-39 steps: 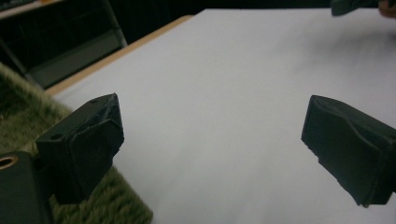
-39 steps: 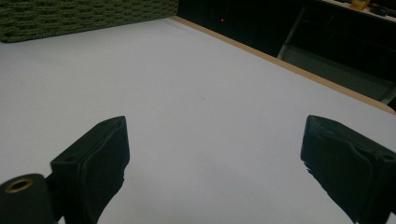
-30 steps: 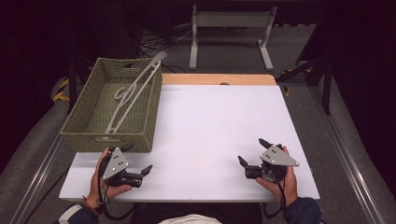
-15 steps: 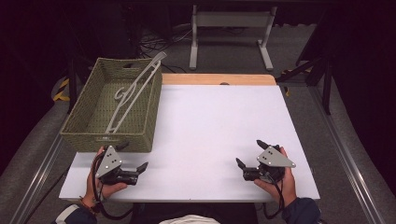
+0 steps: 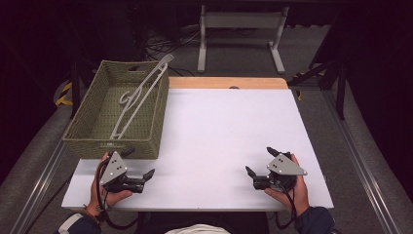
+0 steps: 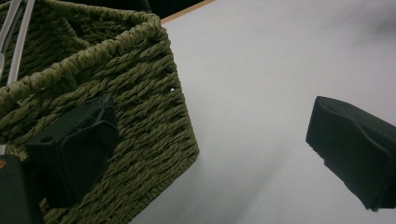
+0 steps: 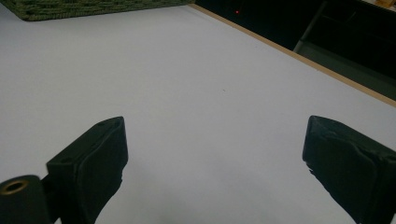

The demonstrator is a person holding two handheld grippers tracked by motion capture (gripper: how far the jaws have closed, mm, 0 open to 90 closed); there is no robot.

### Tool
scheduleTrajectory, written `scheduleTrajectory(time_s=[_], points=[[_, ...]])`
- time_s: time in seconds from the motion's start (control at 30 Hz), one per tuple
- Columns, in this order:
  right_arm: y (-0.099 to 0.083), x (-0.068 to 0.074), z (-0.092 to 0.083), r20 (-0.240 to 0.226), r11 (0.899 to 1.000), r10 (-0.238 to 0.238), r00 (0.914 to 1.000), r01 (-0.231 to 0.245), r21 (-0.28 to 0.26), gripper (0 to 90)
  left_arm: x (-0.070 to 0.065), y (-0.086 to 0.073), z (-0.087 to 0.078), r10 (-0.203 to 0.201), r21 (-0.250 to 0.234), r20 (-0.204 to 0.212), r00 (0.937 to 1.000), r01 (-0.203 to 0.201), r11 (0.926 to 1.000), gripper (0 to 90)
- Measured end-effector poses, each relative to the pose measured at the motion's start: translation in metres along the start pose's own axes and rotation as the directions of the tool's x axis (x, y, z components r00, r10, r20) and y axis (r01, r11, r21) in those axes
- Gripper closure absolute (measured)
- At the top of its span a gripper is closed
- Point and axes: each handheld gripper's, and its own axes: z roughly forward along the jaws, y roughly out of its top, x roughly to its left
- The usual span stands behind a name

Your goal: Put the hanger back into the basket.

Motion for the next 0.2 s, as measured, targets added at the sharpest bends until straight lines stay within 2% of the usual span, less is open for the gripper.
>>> scheduleTrajectory(time_s=[0.2], points=[[-0.0005,-0.0013,-0.0010,-0.003,1.000,0.001,1.0000,-0.001,0.002,7.5,0.0007,0.0007,0.0004,0.008,0.007,-0.007,0.9999,-0.008,0.9999,2.6]])
